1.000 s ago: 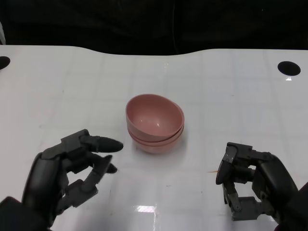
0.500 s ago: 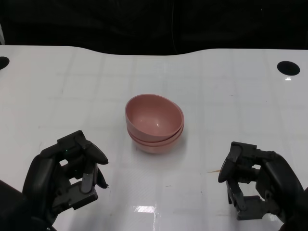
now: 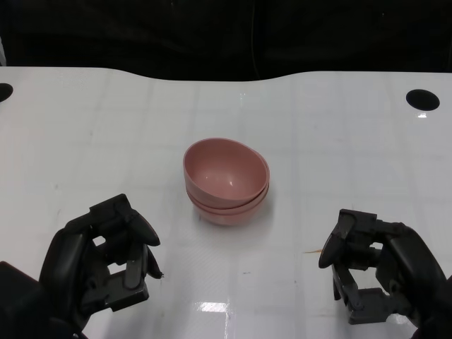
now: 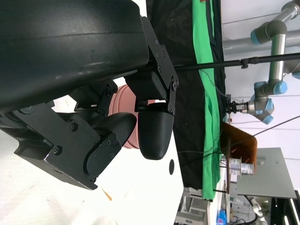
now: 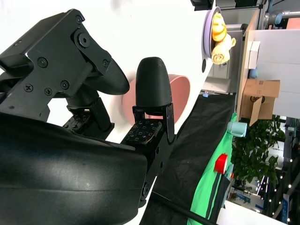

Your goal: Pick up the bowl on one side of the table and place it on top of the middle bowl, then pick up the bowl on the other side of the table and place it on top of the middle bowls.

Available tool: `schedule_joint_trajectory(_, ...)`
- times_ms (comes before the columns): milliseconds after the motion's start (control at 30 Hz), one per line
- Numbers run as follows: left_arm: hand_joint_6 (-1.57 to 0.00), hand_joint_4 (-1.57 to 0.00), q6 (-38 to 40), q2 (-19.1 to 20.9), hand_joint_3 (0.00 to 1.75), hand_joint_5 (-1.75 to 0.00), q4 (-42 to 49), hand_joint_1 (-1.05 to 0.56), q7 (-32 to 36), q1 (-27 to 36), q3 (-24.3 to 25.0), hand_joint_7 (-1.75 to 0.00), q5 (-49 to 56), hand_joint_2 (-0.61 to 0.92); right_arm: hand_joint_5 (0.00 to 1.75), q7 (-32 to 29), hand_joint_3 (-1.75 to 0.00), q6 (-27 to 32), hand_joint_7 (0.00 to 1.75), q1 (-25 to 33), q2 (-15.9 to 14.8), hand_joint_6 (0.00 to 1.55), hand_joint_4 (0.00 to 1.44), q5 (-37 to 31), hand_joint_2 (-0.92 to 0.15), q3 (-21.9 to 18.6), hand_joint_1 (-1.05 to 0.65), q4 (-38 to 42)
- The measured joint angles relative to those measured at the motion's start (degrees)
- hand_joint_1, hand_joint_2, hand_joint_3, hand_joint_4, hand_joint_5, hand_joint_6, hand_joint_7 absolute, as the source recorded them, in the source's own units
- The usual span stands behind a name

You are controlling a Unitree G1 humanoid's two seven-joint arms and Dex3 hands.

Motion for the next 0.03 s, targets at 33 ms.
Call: schedule_joint_trajectory(33, -0.89, -0.89, 0.00, 0.00, 1.45, -1.72, 0.08, -0.05, -0.08, -0.12, 0.06, -1.49, 0.00, 0.38, 1.66, 0.00, -1.48, 0.00, 1.35, -0.03, 0.00, 0.85, 0.89, -0.02, -0.34, 0.00, -0.02, 0.02)
